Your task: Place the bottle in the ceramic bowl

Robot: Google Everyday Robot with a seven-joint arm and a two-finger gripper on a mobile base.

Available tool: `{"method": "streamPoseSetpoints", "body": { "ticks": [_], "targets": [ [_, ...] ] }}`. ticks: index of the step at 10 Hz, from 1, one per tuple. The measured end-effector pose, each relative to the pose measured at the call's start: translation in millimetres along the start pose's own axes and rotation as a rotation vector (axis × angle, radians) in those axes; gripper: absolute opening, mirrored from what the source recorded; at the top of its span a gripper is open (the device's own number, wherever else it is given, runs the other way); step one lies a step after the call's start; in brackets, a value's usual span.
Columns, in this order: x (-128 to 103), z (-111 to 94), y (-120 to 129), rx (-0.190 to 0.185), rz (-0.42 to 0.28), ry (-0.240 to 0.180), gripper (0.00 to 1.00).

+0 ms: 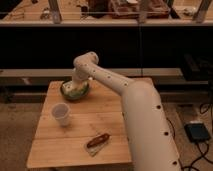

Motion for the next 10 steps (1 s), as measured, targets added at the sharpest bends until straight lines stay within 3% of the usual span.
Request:
{"method": "streamPoseSetpoints", "body": {
  "ticks": [2,4,6,10],
  "targets": [
    [-0.9,0.8,0.4,0.001,-0.005,-0.004,0.45],
    [0.9,-1.9,1.2,0.017,-0.025,-0.025,0.68],
    [-1.5,-1.6,0.2,0.02,-0.036,-0.031,0.8],
    [-1.9,-1.3,0.0,0.021,-0.043,-0.034,0.8]
  ]
}}
